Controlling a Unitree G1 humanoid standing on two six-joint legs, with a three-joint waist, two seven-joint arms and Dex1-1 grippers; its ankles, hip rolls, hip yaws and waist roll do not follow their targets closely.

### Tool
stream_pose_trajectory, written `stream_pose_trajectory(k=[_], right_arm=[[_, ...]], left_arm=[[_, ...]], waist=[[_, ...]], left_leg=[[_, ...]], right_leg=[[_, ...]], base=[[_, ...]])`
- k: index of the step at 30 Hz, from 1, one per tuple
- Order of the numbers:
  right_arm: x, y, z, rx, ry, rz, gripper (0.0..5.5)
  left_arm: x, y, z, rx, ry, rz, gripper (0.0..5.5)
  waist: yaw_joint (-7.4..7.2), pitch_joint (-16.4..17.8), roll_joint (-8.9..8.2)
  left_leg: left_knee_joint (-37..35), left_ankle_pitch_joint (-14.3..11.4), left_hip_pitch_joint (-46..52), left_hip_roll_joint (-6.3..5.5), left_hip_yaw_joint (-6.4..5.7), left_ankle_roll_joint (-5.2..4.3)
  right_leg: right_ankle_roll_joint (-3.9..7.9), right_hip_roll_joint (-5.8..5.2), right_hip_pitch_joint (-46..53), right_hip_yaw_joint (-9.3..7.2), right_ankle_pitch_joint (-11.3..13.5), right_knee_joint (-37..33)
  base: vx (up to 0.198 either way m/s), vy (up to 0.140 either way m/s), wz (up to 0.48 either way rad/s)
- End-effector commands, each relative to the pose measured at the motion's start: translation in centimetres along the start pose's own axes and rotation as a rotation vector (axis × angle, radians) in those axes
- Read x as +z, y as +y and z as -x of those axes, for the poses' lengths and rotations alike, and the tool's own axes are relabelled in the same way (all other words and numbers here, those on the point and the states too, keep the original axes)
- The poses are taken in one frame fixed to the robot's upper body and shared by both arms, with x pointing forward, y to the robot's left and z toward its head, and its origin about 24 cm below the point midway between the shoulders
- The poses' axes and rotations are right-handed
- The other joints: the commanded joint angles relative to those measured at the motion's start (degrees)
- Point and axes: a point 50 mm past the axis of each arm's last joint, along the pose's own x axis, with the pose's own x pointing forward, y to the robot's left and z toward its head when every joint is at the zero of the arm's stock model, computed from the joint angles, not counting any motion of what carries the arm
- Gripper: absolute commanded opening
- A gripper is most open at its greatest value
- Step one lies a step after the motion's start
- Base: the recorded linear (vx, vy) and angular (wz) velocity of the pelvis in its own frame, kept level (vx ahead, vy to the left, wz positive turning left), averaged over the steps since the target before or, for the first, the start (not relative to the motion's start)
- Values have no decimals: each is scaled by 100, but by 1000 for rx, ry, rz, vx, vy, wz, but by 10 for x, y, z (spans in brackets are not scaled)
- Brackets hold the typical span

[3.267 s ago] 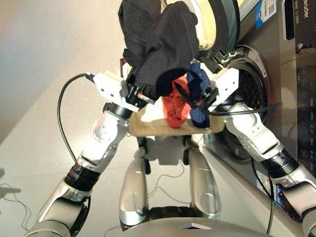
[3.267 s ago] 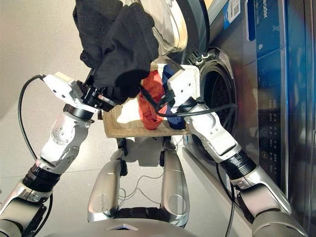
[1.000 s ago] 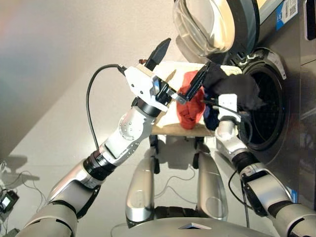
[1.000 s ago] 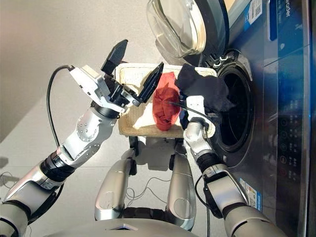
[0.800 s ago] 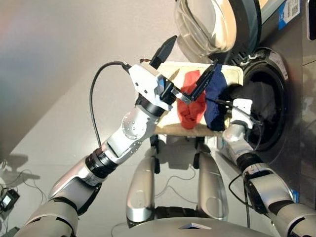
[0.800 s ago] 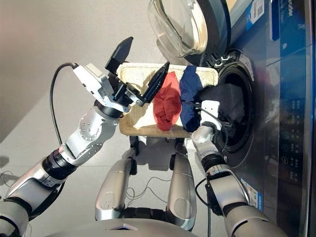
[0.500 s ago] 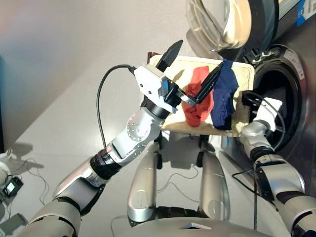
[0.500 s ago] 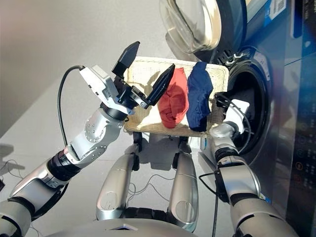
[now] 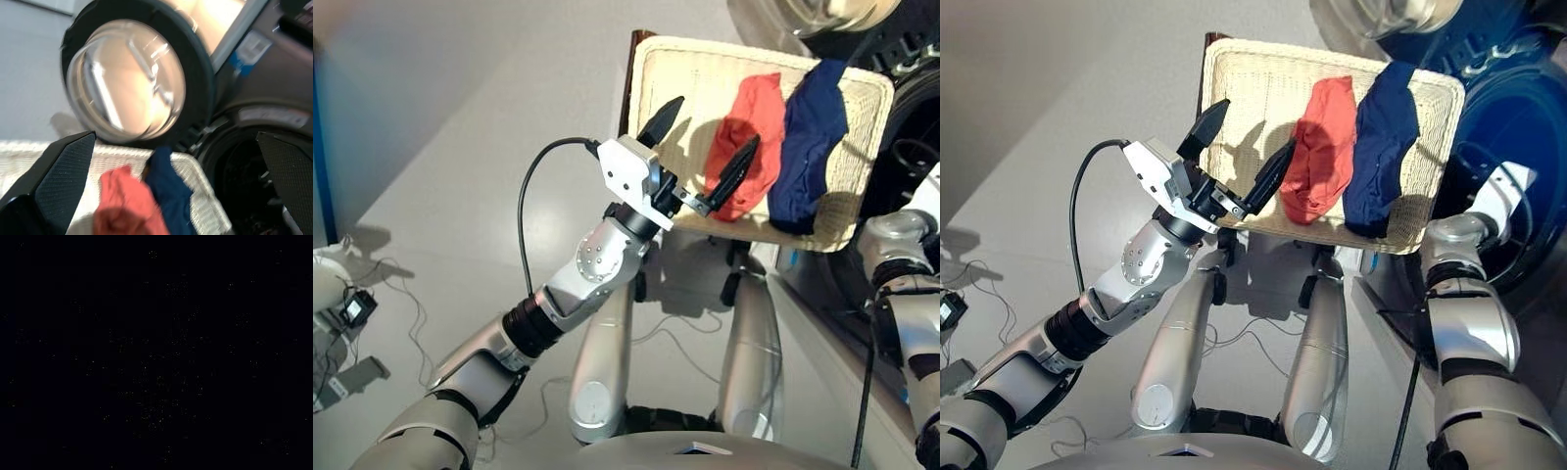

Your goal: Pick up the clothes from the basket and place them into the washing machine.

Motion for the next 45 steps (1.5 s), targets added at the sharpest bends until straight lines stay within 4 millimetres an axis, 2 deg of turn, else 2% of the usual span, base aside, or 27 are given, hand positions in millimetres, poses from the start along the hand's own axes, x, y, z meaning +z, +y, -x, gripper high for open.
stream_pose_trajectory(k=[1,6,7,8,9,10,11,17,22,26,31,35,36,37,39,45], right_arm=[[34,-39,-33,-172,-49,-145,0],[47,-61,-48,-272,17,-358,0],[50,-63,-49,-278,20,-378,35],[52,-65,-50,-283,33,-413,123],[54,-66,-51,-291,41,-451,222],[56,-66,-51,-287,46,-476,550],[57,-65,-51,-279,47,-486,550],[58,-42,-39,-183,58,-527,550],[54,-9,-14,-33,31,-567,550],[51,24,22,156,-20,-624,550],[34,50,93,454,-111,-693,550],[22,47,142,669,-169,-747,550],[19,46,148,698,-171,-752,550],[21,44,162,759,-209,-750,550],[26,37,173,839,-283,-753,550],[59,18,211,1087,-478,-847,550]], left_arm=[[24,-2,-2,9,-129,23,550],[26,4,-2,37,-132,18,550],[27,6,-2,42,-134,17,550],[28,7,-2,45,-138,14,550],[29,8,-2,52,-141,16,550],[30,10,-2,61,-144,15,550],[30,11,-1,65,-144,15,550],[32,11,-3,65,-154,13,550],[31,11,-4,76,-156,2,550],[30,13,-2,98,-162,-9,550],[27,20,5,145,-154,-25,550],[19,23,9,177,-126,-34,550],[15,24,9,180,-112,-37,550],[10,27,10,197,-89,-47,550],[4,30,10,208,-61,-80,550],[-39,38,10,263,116,-257,550]], waist=[[21,-39,145],[-19,-39,119],[-26,-39,115],[-36,-39,113],[-35,-39,107],[-37,-39,96],[-35,-39,88],[-69,-39,66],[-151,-39,17],[-245,-39,-78],[-401,-39,-268],[-489,-39,-390],[-510,-39,-409],[-538,-39,-431],[-591,-39,-471],[-769,-39,-652]], left_leg=[[404,-442,-61,127,78,-162],[396,-478,-96,130,89,-188],[398,-484,-89,131,92,-193],[372,-427,-109,126,97,-188],[393,-491,-71,131,109,-198],[380,-437,-97,125,118,-192],[400,-497,-69,128,125,-198],[320,-447,-13,139,194,-154],[224,-438,134,158,244,-136],[149,-461,280,188,280,-133],[0,-402,479,239,358,-148],[-104,-358,636,296,401,-144],[-140,-349,704,307,407,-144],[-177,-334,768,318,420,-139],[-244,-311,868,329,426,-138],[-308,-260,1048,396,479,-158]], right_leg=[[319,23,177,283,-502,462],[321,26,109,283,-545,484],[319,28,108,289,-538,485],[312,33,83,298,-479,459],[315,38,98,306,-536,499],[305,46,78,316,-478,469],[307,55,100,323,-537,487],[300,72,132,351,-455,391],[295,105,244,355,-435,305],[296,155,375,352,-450,225],[284,223,549,331,-398,78],[288,262,713,319,-312,-98],[289,265,775,319,-304,-130],[284,276,817,327,-288,-160],[292,279,913,326,-266,-220],[293,318,1084,361,-217,-300]], base=[[0,0,0],[0,0,0],[0,0,0],[0,0,0],[0,0,0],[0,0,0],[0,0,0],[0,0,0],[0,0,0],[0,0,0],[0,0,0],[0,0,0],[0,0,0],[0,0,0],[0,0,0],[0,0,0]])
